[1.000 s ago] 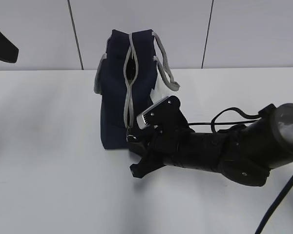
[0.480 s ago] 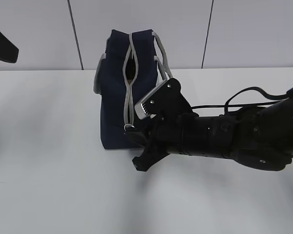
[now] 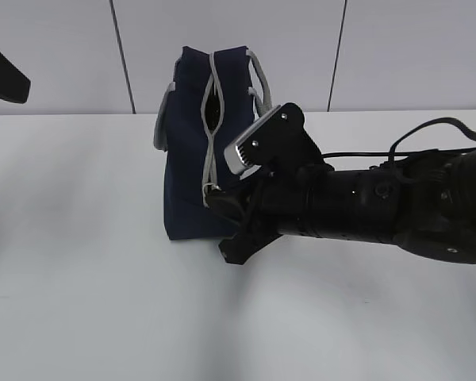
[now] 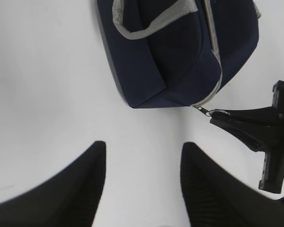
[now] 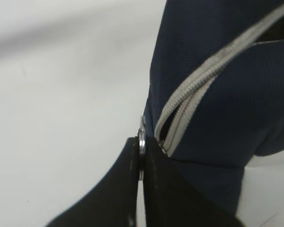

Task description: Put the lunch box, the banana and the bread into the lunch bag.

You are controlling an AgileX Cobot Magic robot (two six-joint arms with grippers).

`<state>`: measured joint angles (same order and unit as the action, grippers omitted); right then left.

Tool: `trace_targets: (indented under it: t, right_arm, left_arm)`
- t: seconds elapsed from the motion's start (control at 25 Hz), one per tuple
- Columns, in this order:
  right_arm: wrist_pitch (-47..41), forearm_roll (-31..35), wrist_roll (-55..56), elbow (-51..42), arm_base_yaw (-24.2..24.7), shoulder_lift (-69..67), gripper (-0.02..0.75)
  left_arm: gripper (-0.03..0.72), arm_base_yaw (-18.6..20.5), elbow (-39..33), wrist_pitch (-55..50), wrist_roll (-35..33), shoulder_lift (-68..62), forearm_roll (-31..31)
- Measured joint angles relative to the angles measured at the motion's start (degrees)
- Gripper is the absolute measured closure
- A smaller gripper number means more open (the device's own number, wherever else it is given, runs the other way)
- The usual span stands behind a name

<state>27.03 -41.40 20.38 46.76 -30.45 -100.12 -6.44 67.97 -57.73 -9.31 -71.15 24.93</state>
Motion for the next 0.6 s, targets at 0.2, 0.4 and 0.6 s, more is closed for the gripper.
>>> trace_targets:
  t: [0.2, 0.4, 0.6]
  right_arm:
    - [-1.90, -6.55, 6.51, 1.74, 0.00, 1.00, 0.754]
    - [-2.94, -22.90, 20.44, 7.04, 0.79, 1.00, 0.754]
    - [1.35, -38.41, 33.78, 11.83, 5.04, 1.00, 0.754]
  left_arm:
    - [0.319, 0.00, 0.00, -0.02, 0.00, 0.00, 0.00]
    - [0.319, 0.00, 0.00, -0.02, 0.00, 0.00, 0.00]
    - [0.319, 0.00, 0.00, -0.02, 0.00, 0.00, 0.00]
